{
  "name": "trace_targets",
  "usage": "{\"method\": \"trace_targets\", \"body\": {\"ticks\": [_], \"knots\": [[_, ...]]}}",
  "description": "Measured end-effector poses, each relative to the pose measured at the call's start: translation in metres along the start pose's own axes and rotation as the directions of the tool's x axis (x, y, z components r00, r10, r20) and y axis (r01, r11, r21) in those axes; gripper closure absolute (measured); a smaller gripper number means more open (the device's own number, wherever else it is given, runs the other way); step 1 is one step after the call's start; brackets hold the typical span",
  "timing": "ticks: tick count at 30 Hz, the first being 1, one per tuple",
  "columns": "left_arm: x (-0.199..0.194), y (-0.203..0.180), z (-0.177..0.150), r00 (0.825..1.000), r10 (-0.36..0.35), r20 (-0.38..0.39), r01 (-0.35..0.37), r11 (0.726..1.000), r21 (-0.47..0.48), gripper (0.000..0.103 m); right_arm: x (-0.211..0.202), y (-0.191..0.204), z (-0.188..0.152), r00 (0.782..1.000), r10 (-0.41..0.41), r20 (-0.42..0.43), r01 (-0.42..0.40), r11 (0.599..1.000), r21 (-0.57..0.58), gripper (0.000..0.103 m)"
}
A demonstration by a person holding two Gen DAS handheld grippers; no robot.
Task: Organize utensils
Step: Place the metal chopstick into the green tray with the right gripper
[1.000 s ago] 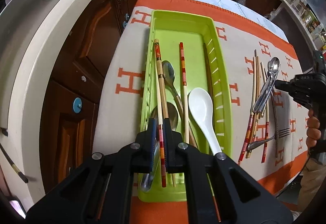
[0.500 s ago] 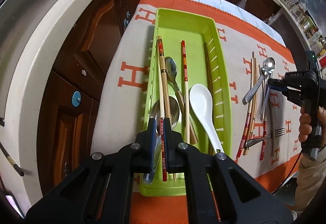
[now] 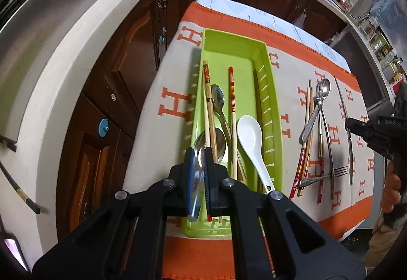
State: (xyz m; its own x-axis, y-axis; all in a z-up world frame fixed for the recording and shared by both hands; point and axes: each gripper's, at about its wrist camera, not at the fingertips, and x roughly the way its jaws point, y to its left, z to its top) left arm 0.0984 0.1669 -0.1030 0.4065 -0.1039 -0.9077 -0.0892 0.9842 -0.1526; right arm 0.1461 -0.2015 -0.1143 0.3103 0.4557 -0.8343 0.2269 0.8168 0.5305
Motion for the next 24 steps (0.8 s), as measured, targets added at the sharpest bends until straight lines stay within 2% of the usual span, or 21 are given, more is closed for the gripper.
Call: {"method": "trace_targets", "body": {"ticks": [6, 8, 10, 11, 13, 19, 24], "knots": [[-0.01, 0.012, 0.001, 0.999, 0.017, 0.028, -0.017, 1.0, -0.025, 0.098, 0.011, 0.071, -0.024, 0.997, 0.047, -0.06, -0.056, 0.983, -0.176, 0.097], [-0.011, 0.015, 0.002, 0.999, 0.025, 0.03, -0.024, 0.999, -0.031, 0.092, 0.024, 0.095, -0.031, 0.995, 0.045, -0.091, -0.065, 0.972, -0.226, 0.097], [-0.013, 0.016, 0.003, 0.998, 0.038, 0.04, -0.037, 0.999, -0.031, 0.076, 0.037, 0.112, -0.038, 0.993, 0.034, -0.109, -0.061, 0.964, -0.26, 0.097], [-0.014, 0.016, 0.004, 0.998, 0.042, 0.047, -0.041, 0.999, -0.03, 0.073, 0.044, 0.12, -0.04, 0.993, 0.023, -0.113, -0.054, 0.96, -0.276, 0.097], [-0.017, 0.016, 0.005, 0.997, 0.044, 0.064, -0.043, 0.999, -0.023, 0.067, 0.058, 0.13, -0.042, 0.991, 0.007, -0.131, -0.044, 0.957, -0.287, 0.097], [-0.015, 0.014, 0.005, 0.997, 0.044, 0.063, -0.043, 0.999, -0.021, 0.066, 0.098, 0.134, -0.044, 0.978, -0.032, -0.207, -0.023, 0.965, -0.262, 0.096], [-0.008, 0.015, 0.003, 0.997, 0.051, 0.051, -0.049, 0.998, -0.029, 0.066, 0.104, 0.13, -0.048, 0.971, -0.022, -0.239, -0.041, 0.966, -0.256, 0.095]]}}
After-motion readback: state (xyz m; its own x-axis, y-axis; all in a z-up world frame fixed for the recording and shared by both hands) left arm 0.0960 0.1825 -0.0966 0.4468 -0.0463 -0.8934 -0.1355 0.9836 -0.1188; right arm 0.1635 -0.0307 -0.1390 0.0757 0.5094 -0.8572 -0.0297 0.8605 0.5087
